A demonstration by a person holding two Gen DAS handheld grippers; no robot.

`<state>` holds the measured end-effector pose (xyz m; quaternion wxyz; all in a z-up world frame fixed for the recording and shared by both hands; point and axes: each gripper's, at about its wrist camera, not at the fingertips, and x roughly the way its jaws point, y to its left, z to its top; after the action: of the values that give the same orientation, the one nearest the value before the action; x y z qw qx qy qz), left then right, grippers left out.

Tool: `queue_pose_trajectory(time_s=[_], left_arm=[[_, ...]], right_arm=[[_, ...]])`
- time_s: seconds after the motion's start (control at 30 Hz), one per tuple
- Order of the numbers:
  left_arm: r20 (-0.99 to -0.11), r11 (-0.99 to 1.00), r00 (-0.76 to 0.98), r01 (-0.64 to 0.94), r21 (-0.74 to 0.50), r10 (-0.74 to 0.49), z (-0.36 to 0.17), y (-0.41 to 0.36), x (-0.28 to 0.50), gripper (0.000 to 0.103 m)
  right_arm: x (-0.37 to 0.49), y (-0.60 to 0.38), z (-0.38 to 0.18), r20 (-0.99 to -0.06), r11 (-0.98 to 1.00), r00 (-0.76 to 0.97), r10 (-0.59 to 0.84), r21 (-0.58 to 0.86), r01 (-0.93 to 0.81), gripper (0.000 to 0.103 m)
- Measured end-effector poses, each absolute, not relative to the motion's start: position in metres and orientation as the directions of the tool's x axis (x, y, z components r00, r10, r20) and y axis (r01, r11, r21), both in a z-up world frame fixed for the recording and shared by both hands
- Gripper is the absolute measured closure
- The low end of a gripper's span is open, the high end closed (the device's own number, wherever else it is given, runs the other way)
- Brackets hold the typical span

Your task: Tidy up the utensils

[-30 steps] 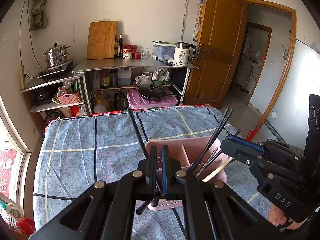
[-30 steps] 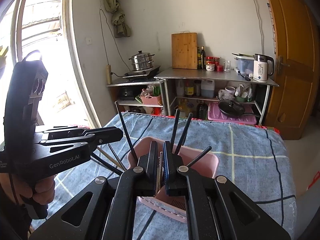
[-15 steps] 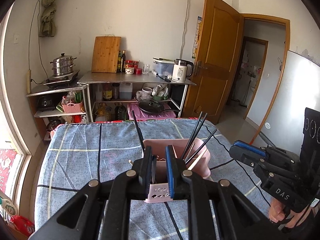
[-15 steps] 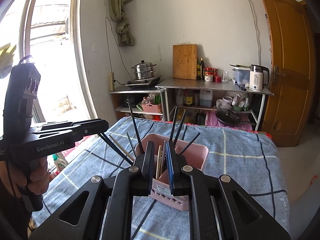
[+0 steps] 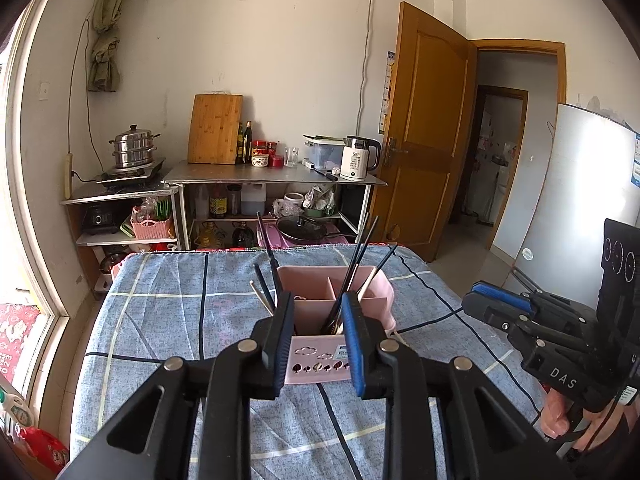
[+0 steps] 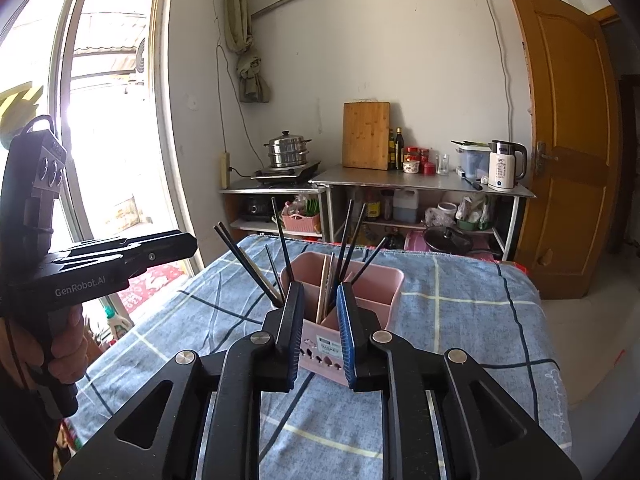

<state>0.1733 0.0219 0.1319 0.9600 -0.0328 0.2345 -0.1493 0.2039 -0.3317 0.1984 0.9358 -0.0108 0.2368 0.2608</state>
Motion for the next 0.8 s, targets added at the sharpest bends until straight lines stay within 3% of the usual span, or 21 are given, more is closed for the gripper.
queue_pose_trajectory(time_s=[0.8], left_arm=[[-0.487, 0.964, 0.832, 0.239, -0.113, -0.264, 0.05, -0.002, 0.1, 0.073]], right_arm=[[0.132, -0.344, 0.139, -0.501, 0.882, 0.743, 0.443, 0.096, -0.462, 0.076]])
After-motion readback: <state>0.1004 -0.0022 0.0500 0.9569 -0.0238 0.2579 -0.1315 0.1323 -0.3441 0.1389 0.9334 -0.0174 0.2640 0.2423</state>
